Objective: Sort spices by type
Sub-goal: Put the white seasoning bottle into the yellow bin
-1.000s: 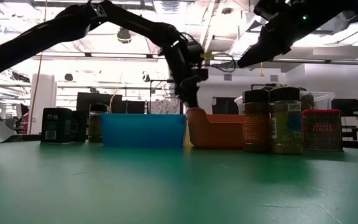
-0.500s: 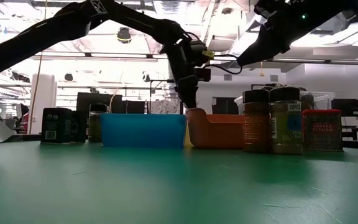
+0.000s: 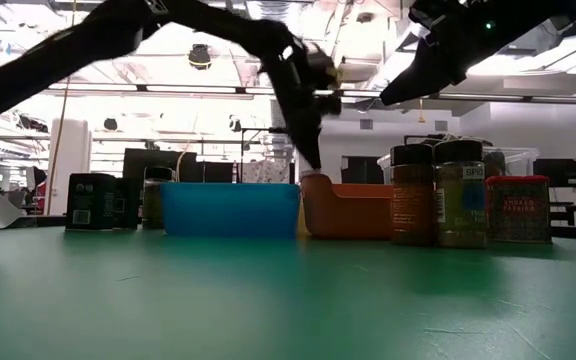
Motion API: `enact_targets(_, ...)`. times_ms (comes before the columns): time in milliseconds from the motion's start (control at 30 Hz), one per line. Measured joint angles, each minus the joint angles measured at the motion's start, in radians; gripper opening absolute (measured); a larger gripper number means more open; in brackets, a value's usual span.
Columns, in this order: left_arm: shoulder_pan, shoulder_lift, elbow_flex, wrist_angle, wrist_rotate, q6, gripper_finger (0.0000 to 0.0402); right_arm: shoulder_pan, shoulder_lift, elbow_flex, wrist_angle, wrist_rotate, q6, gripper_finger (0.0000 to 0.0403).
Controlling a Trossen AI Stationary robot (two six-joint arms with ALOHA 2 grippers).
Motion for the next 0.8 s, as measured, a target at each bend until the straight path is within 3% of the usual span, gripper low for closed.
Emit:
enact_targets(133, -0.005, -0.071, 0.002, -0.015, -0.059, 0.011, 0.0261, 0.000, 0.000, 0.000, 0.001, 0.000, -0.001, 0.0260)
enact_targets(433, -0.032, -0.204, -0.048, -0.250, -0.047, -0.120, 0.0261, 0.000, 0.000, 0.000, -0.040, 0.000, 0.001, 0.0260)
enact_targets(567, -0.044, -0.303, -0.211, -0.253, -0.075, -0.165, 0.0261, 0.000, 0.000, 0.000, -0.059, 0.000, 0.005, 0.0260)
enact_targets(800, -0.040, -0.603, -0.647, -0.084, -0.143, -0.245, 0.0261, 0.000, 0.000, 0.000, -0.066, 0.000, 0.009, 0.0260)
